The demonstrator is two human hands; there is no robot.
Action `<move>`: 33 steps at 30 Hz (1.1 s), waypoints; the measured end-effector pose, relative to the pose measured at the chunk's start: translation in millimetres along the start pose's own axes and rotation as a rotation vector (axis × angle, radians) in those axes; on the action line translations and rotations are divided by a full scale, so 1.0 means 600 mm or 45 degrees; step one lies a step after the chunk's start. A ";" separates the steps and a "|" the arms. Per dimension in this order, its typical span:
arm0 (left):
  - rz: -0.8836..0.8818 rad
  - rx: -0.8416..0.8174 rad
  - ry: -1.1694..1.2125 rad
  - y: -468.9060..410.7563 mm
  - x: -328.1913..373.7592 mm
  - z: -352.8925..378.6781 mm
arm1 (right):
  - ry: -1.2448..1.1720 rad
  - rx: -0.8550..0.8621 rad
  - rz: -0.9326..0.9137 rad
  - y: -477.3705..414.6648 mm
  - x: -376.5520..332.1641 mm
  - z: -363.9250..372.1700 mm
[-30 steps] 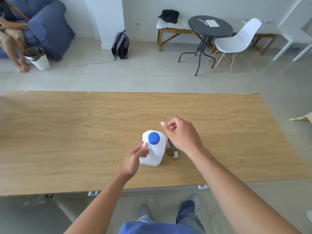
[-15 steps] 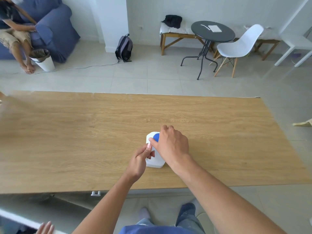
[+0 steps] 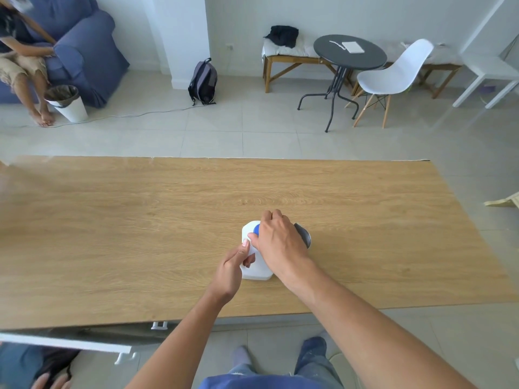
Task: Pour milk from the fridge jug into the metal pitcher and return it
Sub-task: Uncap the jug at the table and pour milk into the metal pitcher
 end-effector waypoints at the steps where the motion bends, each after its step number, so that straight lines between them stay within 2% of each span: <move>1: 0.011 -0.004 0.001 -0.001 0.001 0.000 | -0.014 0.008 -0.012 0.000 0.000 0.001; 4: 0.031 0.014 0.012 -0.007 0.008 -0.008 | -0.025 -0.052 -0.101 0.007 -0.005 0.011; 7: 0.069 0.000 0.003 -0.010 0.018 -0.012 | -0.162 -0.138 -0.205 0.011 -0.007 0.019; 10: 0.063 0.030 0.001 -0.008 0.018 -0.015 | -0.221 -0.188 -0.218 0.013 -0.007 0.024; 15: 0.065 0.133 -0.036 0.001 0.023 -0.013 | -0.155 -0.077 0.094 0.015 0.022 0.008; 18: 0.034 0.187 -0.070 0.005 0.025 -0.010 | -0.102 -0.126 0.140 0.013 0.025 0.002; 23: -0.009 0.217 -0.008 0.003 0.022 -0.011 | -0.137 -0.191 -0.023 0.006 0.007 0.001; 30: 0.015 0.227 0.009 -0.007 0.018 -0.016 | -0.349 -0.313 -0.257 -0.007 0.014 0.014; 33: -0.011 0.220 0.005 -0.010 0.015 -0.015 | -0.490 -0.288 -0.278 -0.012 0.031 0.004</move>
Point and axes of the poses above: each hand's wrist, its own y-axis away from the middle knuckle, its own z-axis out of the palm, x = y × z, the point moved 9 cm from there along -y, towards the middle knuckle, and after that the axes turned 2 degrees about y, right-handed, at the moved point
